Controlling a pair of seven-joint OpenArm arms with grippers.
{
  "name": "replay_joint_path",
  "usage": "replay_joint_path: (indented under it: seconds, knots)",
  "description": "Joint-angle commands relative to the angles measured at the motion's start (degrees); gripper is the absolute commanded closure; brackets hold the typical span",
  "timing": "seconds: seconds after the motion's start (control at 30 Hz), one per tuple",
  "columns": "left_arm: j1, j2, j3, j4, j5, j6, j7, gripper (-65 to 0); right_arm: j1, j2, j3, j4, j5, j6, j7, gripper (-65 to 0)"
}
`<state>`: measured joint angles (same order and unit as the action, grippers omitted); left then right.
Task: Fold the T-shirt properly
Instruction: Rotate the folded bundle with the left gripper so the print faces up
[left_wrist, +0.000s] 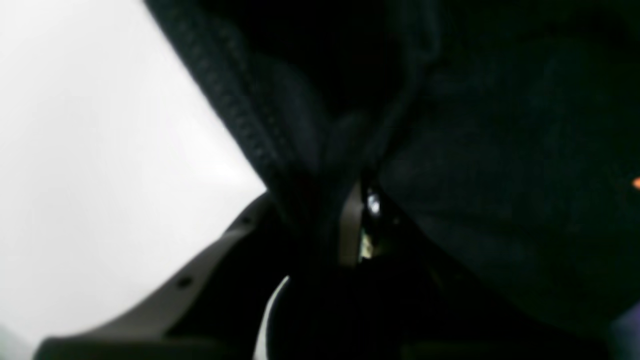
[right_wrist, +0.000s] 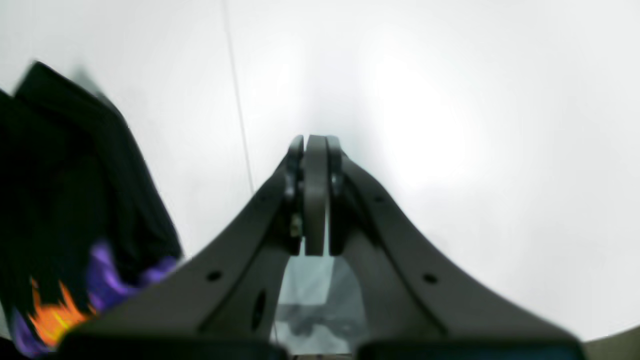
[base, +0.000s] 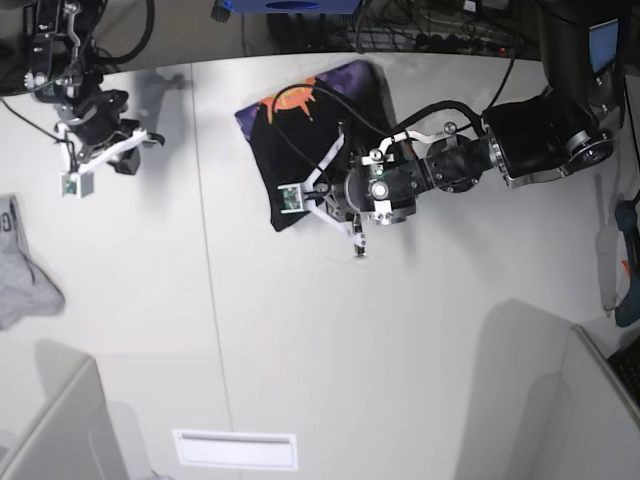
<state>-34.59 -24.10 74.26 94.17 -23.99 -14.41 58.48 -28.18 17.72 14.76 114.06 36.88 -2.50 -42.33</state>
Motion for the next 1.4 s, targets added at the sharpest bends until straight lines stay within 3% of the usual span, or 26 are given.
replay_joint_path:
  seconds: [0.0, 0.07, 0.17, 0.3, 0.43, 0.7, 1.03, 1.23, 1.37]
  knots:
    - [-1.32, -0.21, -0.63, 0.73, 2.05, -2.07, -1.91, 0.0, 0.1, 0.61, 0.4, 0.8, 0.17, 0.17, 1.05, 0.0]
    - [-1.06, -0.3, -0.9, 0.2, 7.59, -7.96, -4.37, 0.0, -0.52, 0.53, 0.31, 0.8, 0.17, -0.09, 1.05, 0.0]
    - [-0.53, -0.21, -0.98, 0.2, 14.19, -13.5, -7.53, 0.0, -0.61, -0.79, 0.4, 0.8, 0.17, -0.18, 1.05, 0.0]
    - [0.61, 0.58, -1.07, 0.12, 20.87, -18.24, -9.2, 0.0, -0.43, -2.9, 0.49, 0.8, 0.08, -0.18, 1.05, 0.0]
    - [0.35, 2.08, -1.16, -2.43, 22.19, -21.41, -9.29, 0.0, -0.26, -3.34, 0.31, 0.8, 0.08, -0.27, 1.05, 0.0]
    - [0.43, 2.16, -1.16, -3.05, 21.48, -21.76, -9.29, 0.0, 1.24, -6.15, 0.49, 0.71, 0.08, -0.27, 1.05, 0.0]
    - [-0.09, 1.72, -1.16, -3.4, 17.17, -21.76, -8.94, 0.0, 1.42, -6.15, 0.22, 0.71, 0.08, -0.27, 1.05, 0.0]
    - [-1.76, 2.87, -1.16, -2.52, 17.09, -21.76, -3.75, 0.0, 1.42, -6.15, 0.31, 0.71, 0.08, -0.27, 1.05, 0.0]
    - [-2.55, 3.39, -2.04, -2.26, 17.09, -21.76, -3.58, -15.0, 1.42, -6.15, 0.14, 0.71, 0.08, -0.27, 1.05, 0.0]
